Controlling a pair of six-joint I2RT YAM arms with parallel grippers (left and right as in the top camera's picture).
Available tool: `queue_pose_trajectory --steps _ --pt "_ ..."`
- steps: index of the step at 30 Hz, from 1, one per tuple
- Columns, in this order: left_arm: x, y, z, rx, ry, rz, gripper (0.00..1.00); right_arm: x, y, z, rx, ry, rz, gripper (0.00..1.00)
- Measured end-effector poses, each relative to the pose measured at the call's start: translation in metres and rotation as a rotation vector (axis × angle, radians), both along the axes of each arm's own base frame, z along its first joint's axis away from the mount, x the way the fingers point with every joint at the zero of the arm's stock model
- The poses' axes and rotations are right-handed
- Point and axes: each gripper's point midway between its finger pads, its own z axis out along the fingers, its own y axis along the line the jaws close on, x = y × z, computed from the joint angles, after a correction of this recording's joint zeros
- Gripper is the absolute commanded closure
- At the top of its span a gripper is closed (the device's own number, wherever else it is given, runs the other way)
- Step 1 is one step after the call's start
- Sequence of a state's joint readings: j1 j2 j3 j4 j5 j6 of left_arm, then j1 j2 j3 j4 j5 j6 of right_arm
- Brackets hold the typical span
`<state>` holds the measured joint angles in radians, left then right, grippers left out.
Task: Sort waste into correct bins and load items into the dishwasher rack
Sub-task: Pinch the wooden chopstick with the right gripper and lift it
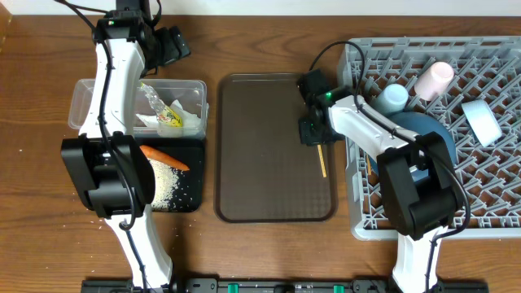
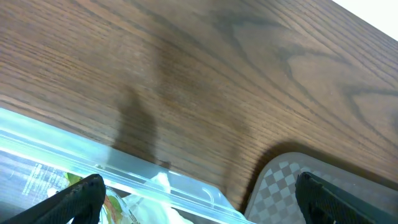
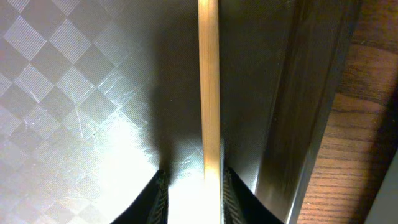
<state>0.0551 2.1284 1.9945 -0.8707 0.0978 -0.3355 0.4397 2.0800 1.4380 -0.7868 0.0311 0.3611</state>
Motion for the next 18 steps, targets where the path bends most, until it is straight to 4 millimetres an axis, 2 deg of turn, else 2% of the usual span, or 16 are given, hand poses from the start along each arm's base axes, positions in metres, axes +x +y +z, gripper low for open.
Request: queue_pose_trajectory --steps 5,18 --pt "0.0000 0.0000 0.0000 0.000 0.000 0.000 0.02 -0.0008 0.0026 -0.0009 0.016 0.007 -0.001 0.98" --pt "0.0000 0.0000 0.0000 0.000 0.000 0.000 0.02 0.0017 -0.0001 0.0017 0.014 0.014 0.026 0.99"
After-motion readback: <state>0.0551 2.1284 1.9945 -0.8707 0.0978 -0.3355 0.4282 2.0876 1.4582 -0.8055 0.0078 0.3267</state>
